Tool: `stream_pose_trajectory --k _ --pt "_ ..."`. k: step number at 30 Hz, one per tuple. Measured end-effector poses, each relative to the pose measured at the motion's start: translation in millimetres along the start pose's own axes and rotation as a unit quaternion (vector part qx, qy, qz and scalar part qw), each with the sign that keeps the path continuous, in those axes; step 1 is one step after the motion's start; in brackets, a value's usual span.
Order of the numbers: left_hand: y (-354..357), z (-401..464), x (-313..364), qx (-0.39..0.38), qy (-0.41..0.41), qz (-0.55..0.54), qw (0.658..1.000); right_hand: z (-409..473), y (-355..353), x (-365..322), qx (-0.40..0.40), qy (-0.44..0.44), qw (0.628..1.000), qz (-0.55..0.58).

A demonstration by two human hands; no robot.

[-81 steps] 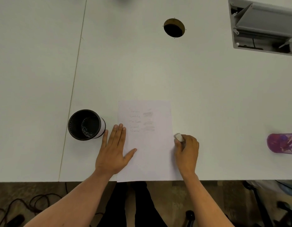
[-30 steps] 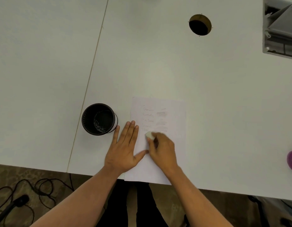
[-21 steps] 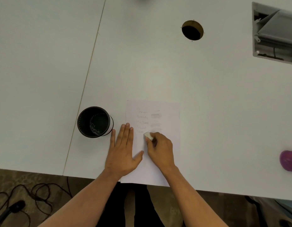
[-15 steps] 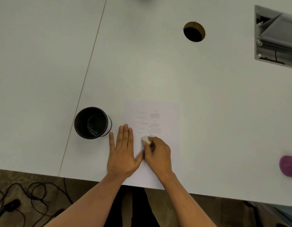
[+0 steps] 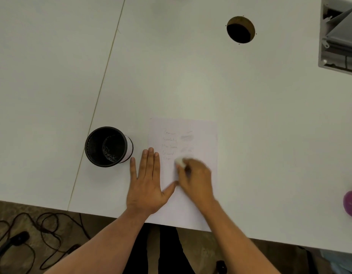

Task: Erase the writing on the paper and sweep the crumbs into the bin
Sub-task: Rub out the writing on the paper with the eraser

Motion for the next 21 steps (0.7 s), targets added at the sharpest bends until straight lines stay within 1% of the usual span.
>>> stream_pose_trajectory --k 2,3,5,8,10,12,15,16,18,21 --pt "0.3 -0.1 0.2 0.001 0.004 0.001 1.0 -16.5 6.2 -4.3 -0.047 -0.018 0.999 -0.006" --pt "0.1 -0.2 0.0 0.004 0.004 -0.001 1.0 -11.3 4.8 -3.7 -0.047 -0.027 0.998 -0.01" --pt "-0.6 0.1 0.2 0.004 0.003 -0.001 1.0 11.9 -2.3 -1.5 -0.017 -0.03 0.999 -0.023" --pt "-0.9 0.2 -0.1 0.004 -0.002 -0.001 1.0 48.3 -16.1 6.2 0.034 0.003 0.999 -0.027" --pt "-1.6 0.4 0.1 0.003 -0.003 -0.002 1.0 47.6 -17.6 8.3 0.046 0.02 0.999 -0.014" --pt "-0.6 -0.3 -0.1 0.003 -0.001 -0.005 1.0 25.4 -9.7 1.0 0.025 0.011 1.0 -0.003" --pt "-0.4 0.4 0.3 0.001 0.001 -0.004 1.0 -12.0 6.4 -11.2 -0.056 -0.02 0.998 -0.022" --pt "-0.1 0.3 0.3 0.001 0.001 -0.003 1.0 -10.5 6.6 -10.6 -0.06 -0.027 0.997 -0.03" --pt "-0.1 0.0 0.1 0.003 0.002 -0.003 1.0 12.5 1.5 -5.6 -0.028 -0.023 0.999 -0.033" --pt "-1.0 -0.4 0.1 0.01 0.001 -0.004 1.0 53.5 -12.5 2.0 0.03 0.011 0.999 -0.025"
Point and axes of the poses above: each hand's wrist, its own z-axis towards the middle knuckle, its own y-axis out of the palm, x = y × z, the point moved 5 cm from there along z, towards the middle knuckle, and after that the axes turned 8 degrees about z, right-handed, at the moved point
